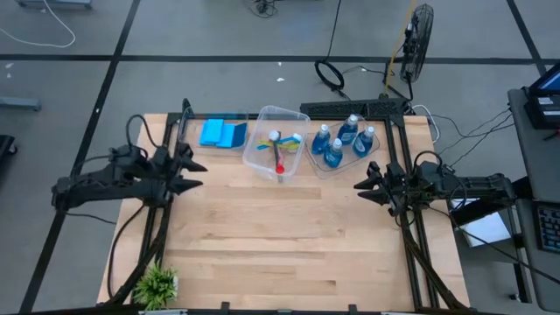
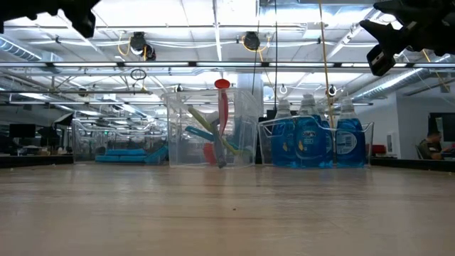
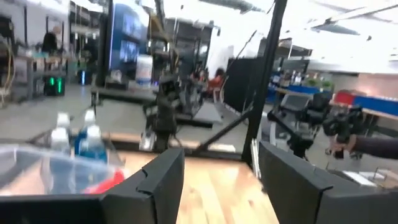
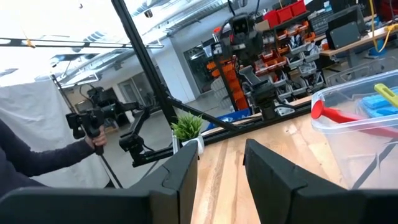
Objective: Pick & Place Kitchen Sink Supplies
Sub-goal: Return to Home Position
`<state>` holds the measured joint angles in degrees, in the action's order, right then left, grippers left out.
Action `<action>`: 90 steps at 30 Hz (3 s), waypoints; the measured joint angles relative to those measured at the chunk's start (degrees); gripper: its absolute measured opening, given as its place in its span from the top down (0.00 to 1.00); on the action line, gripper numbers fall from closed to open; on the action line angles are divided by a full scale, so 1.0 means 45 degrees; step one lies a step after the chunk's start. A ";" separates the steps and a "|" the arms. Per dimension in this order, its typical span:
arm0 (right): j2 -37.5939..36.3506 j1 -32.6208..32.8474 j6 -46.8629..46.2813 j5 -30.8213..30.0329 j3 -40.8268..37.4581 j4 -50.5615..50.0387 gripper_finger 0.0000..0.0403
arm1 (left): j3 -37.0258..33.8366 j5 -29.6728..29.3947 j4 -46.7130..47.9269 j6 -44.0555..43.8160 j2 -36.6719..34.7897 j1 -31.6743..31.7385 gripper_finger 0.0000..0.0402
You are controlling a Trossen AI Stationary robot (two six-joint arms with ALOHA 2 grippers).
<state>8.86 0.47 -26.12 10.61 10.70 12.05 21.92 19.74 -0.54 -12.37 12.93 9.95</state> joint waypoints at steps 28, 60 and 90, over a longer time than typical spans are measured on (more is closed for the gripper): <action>-0.0005 -0.0010 0.0363 -0.0006 0.0005 -0.0104 0.70 | -0.1505 -0.3196 0.2693 0.1309 -0.2817 -0.2243 0.53; -0.0662 -0.0014 0.3279 0.1438 0.0005 -0.0694 0.71 | -0.4685 -0.3733 -0.0218 0.0368 -0.2809 -0.2238 0.52; -0.1292 -0.0015 0.2294 0.1668 0.0000 -0.1404 0.71 | -0.4680 -0.3627 -0.0277 -0.0959 -0.2809 -0.2238 0.52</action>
<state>3.05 0.40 -15.79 18.12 10.70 5.74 0.86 3.42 -1.78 -16.69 0.30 -0.12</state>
